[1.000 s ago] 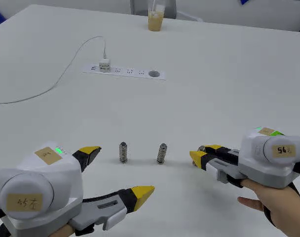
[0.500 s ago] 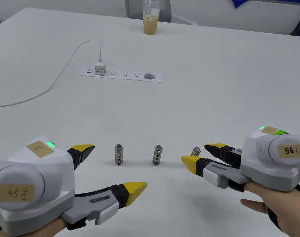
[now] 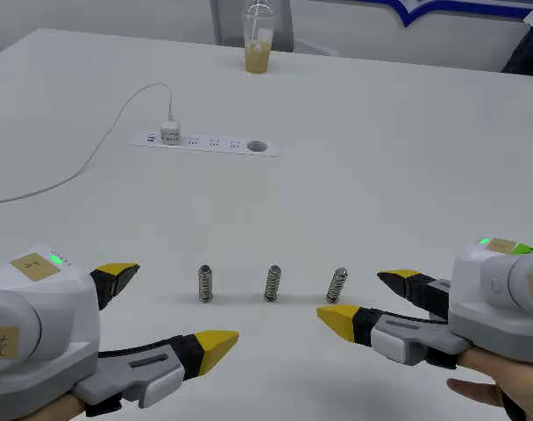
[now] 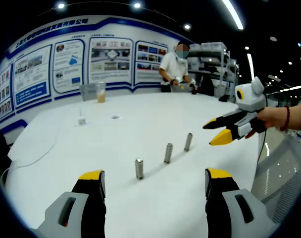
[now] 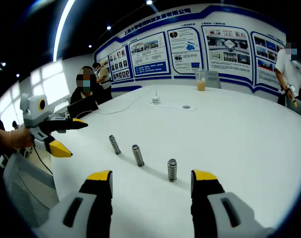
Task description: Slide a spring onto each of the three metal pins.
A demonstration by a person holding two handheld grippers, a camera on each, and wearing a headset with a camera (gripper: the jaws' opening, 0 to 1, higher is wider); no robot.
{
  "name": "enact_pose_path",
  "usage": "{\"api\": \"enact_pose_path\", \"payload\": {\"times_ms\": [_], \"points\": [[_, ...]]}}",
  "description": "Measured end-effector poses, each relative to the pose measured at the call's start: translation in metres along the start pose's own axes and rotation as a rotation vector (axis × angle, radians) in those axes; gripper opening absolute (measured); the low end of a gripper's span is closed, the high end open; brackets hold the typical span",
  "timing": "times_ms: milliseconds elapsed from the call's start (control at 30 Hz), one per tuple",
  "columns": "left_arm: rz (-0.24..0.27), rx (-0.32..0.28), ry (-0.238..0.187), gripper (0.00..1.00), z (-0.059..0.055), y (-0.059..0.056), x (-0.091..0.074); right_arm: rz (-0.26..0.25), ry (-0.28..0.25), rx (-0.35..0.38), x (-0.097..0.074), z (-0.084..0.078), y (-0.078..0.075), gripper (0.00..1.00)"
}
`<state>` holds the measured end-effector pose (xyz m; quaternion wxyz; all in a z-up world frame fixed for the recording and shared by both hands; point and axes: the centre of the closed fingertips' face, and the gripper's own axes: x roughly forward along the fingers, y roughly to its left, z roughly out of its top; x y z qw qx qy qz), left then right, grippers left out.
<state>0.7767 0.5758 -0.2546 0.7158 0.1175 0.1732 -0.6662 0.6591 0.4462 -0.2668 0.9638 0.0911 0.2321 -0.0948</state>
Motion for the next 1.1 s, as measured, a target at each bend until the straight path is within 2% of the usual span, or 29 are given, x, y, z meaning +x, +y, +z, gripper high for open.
{"api": "enact_pose_path", "payload": {"times_ms": [100, 333, 533, 633, 967, 1100], "points": [[0.004, -0.023, 0.029, 0.84, -0.003, 0.001, -0.004, 0.009, -0.002, 0.002, -0.004, 0.001, 0.005, 0.70], [0.012, -0.015, 0.031, 0.85, -0.005, -0.001, -0.011, 0.008, 0.007, -0.006, -0.014, -0.001, 0.013, 0.76], [0.017, -0.013, 0.034, 0.87, -0.008, -0.003, -0.016, 0.005, 0.041, 0.015, -0.021, -0.013, 0.016, 0.80], [0.026, -0.007, 0.029, 0.86, -0.008, -0.003, -0.019, 0.002, 0.036, 0.008, -0.025, -0.016, 0.019, 0.81], [0.044, -0.022, 0.050, 0.86, -0.015, -0.005, -0.028, -0.016, 0.014, 0.012, -0.034, -0.018, 0.027, 0.83], [0.046, -0.021, 0.040, 0.86, -0.012, -0.006, -0.029, -0.043, 0.024, 0.018, -0.034, -0.021, 0.025, 0.83]]}}
